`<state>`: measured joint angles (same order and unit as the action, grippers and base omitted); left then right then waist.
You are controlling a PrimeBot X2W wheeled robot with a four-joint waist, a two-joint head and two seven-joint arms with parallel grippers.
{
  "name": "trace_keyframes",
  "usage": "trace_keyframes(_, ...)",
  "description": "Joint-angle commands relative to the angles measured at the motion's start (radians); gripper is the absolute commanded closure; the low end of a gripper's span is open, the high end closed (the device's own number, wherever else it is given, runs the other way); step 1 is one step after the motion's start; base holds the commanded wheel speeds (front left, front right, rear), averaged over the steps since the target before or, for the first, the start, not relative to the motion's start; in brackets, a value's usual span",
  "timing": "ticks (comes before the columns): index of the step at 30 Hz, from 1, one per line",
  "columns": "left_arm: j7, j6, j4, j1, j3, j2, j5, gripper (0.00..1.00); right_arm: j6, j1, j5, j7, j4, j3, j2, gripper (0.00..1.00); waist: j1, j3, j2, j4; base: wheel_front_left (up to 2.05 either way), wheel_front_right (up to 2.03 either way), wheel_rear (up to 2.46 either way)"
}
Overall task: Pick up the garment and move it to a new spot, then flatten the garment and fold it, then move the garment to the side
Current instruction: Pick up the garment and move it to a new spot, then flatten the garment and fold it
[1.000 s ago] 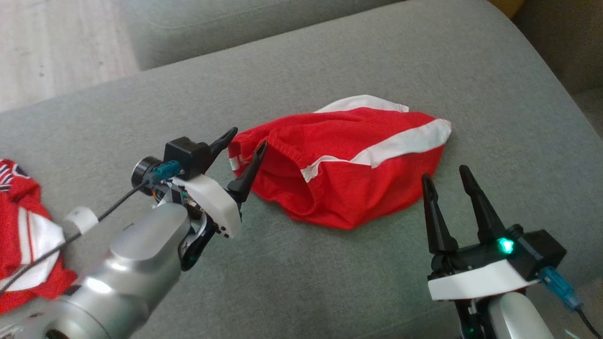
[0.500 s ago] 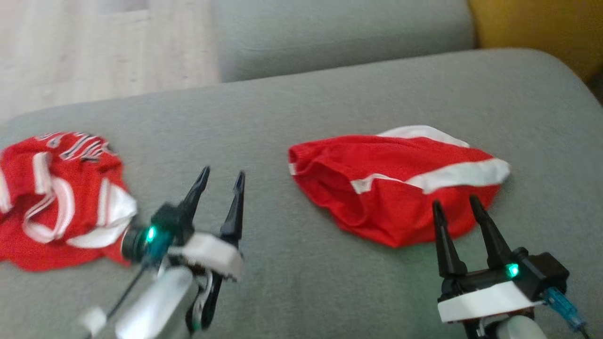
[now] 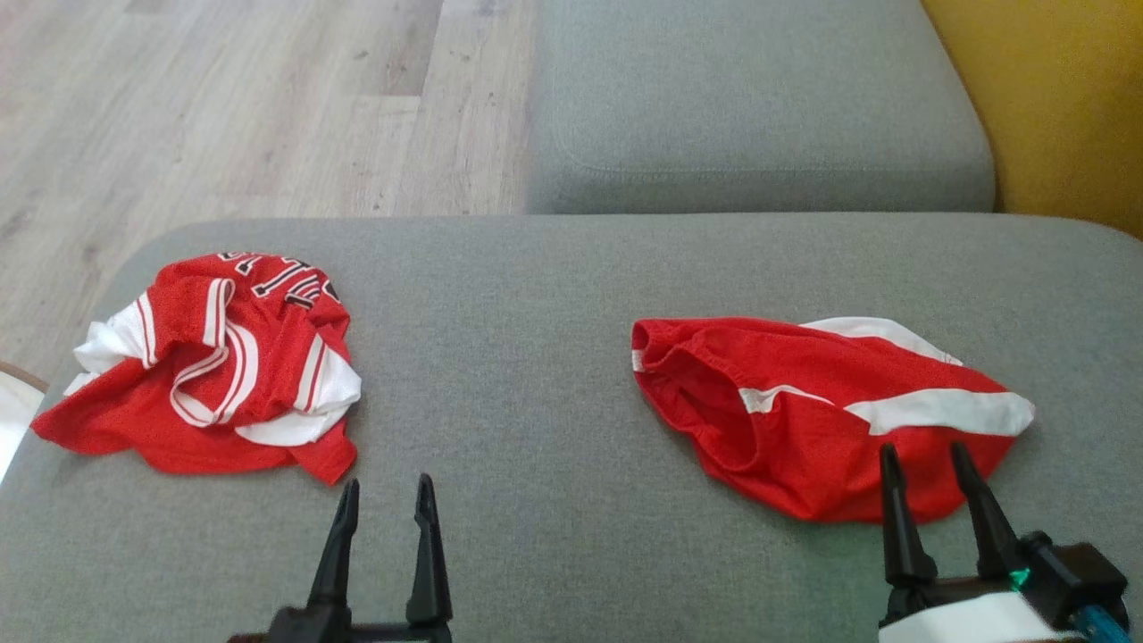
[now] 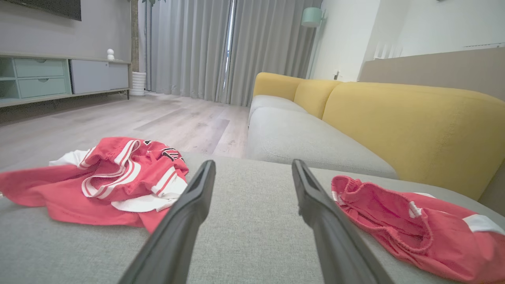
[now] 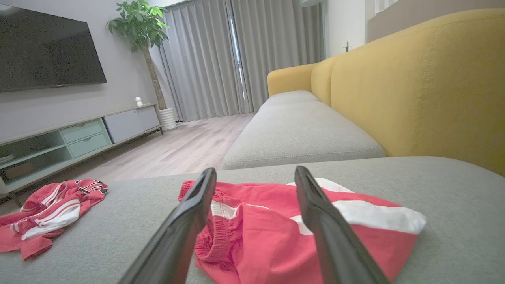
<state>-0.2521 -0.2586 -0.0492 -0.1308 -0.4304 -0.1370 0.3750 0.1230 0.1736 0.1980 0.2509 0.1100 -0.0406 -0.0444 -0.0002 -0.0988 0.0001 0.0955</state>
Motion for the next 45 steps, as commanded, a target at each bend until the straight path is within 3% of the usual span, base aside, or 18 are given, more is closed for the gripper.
trace_keyframes(1,-0.010,0.004,0.047,0.035,0.045,0.011,-0.029,0.00,0.008,-0.025,0.003,0.011,-0.029,-0.015,-0.006,0.00,0.0002,-0.014,-0.0001,0.007,0.00,0.00,0.00)
trace_keyframes(5,-0.010,0.013,0.067,-0.038,0.063,0.028,-0.129,0.00,0.008,0.004,-0.014,0.011,-0.027,-0.014,-0.006,0.00,0.0002,-0.036,-0.0001,0.003,0.00,0.00,0.00)
trace_keyframes(11,-0.010,0.044,0.042,-0.086,0.097,0.040,-0.160,0.00,0.008,0.020,-0.027,0.011,-0.024,-0.014,-0.006,0.00,0.0002,-0.049,-0.0001,-0.010,0.00,0.00,0.00)
trace_keyframes(18,-0.010,0.048,0.039,-0.089,0.115,0.051,-0.230,0.00,0.008,0.029,-0.041,0.011,-0.022,-0.022,-0.006,0.00,0.0002,-0.050,-0.0001,-0.019,0.00,0.00,0.00)
trace_keyframes(45,-0.010,0.065,0.035,-0.084,0.163,0.079,-0.276,0.00,0.008,0.026,-0.039,0.011,0.003,-0.047,-0.006,0.00,0.0002,-0.043,-0.0001,-0.032,0.00,0.00,0.00)
